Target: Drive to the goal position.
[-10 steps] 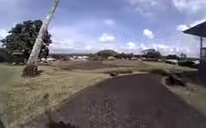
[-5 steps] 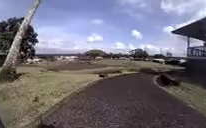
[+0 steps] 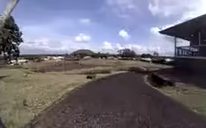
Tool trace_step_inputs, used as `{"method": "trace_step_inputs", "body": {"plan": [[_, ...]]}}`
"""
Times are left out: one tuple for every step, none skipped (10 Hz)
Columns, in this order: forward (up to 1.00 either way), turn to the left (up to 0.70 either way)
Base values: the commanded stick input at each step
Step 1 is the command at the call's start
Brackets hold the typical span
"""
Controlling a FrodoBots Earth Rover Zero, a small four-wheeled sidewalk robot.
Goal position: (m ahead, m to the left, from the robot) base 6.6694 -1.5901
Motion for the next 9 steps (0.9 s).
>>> {"method": "trace_step_inputs", "body": {"plan": [[0.85, 0.00], [0.85, 0.00], [0.85, 0.00], [0.85, 0.00], [0.85, 0.00], [0.85, 0.00], [0.85, -0.02], [0.85, -0.05], [0.85, -0.05]]}}
